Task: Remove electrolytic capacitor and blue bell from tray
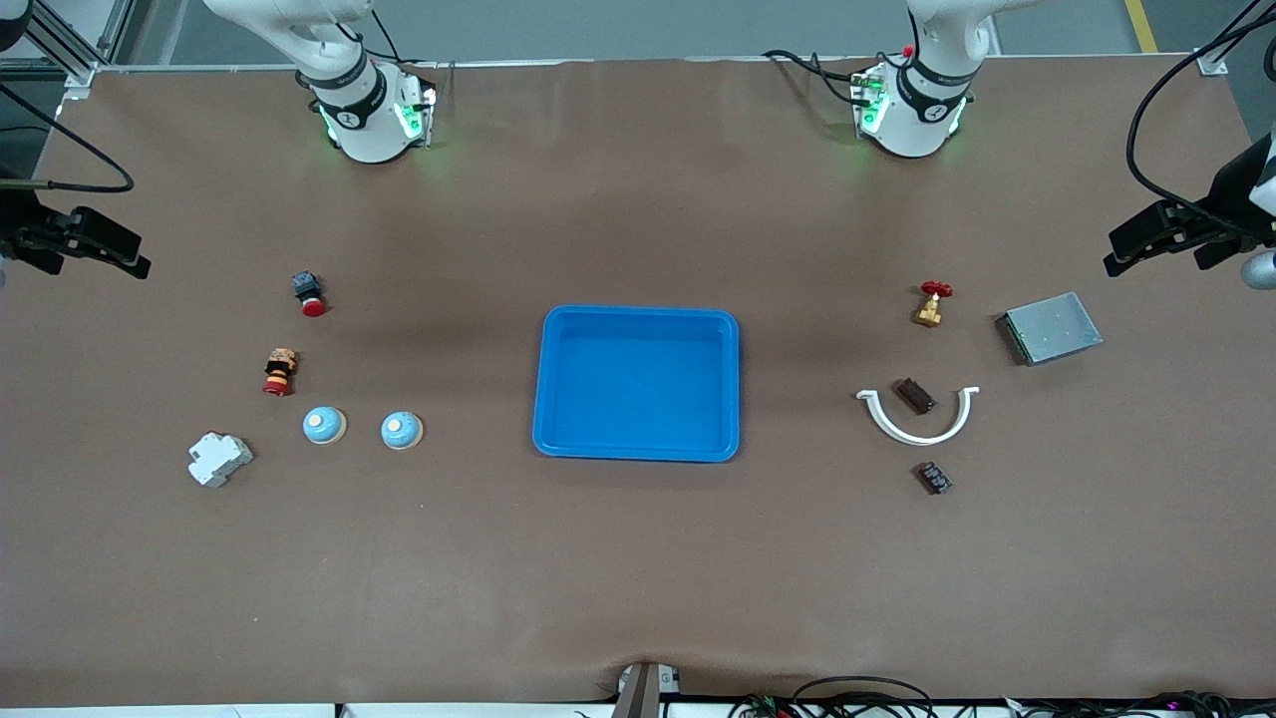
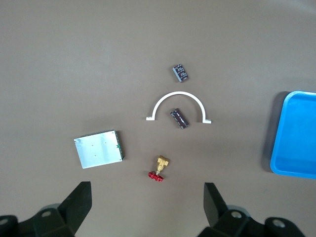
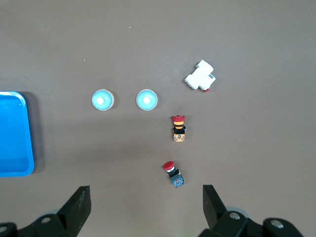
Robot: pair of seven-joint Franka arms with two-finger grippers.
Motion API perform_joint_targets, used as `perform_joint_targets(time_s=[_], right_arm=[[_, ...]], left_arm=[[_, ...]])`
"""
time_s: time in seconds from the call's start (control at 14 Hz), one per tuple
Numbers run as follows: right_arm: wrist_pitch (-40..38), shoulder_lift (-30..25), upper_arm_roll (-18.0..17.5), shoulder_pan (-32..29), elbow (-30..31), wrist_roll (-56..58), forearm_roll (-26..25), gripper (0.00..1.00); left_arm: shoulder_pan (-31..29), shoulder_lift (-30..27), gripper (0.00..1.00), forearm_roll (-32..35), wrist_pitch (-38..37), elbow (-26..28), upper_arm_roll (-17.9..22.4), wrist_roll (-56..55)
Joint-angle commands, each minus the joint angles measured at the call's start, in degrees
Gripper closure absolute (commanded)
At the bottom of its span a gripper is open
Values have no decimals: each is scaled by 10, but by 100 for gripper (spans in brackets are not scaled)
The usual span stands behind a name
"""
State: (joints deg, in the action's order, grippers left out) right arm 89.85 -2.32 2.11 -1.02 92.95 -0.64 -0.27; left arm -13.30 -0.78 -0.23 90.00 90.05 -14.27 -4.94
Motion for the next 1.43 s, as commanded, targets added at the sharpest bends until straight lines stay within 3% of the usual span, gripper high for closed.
perform_joint_targets(time_s=[0.0, 1.36], right_arm=[[13, -25, -8, -10, 29, 1, 2, 0], [18, -18, -8, -8, 4, 9, -4, 0]], left_arm=[[-2, 4, 0, -1, 2, -13, -2, -2], [-6, 2, 0, 1, -15, -26, 5, 4]])
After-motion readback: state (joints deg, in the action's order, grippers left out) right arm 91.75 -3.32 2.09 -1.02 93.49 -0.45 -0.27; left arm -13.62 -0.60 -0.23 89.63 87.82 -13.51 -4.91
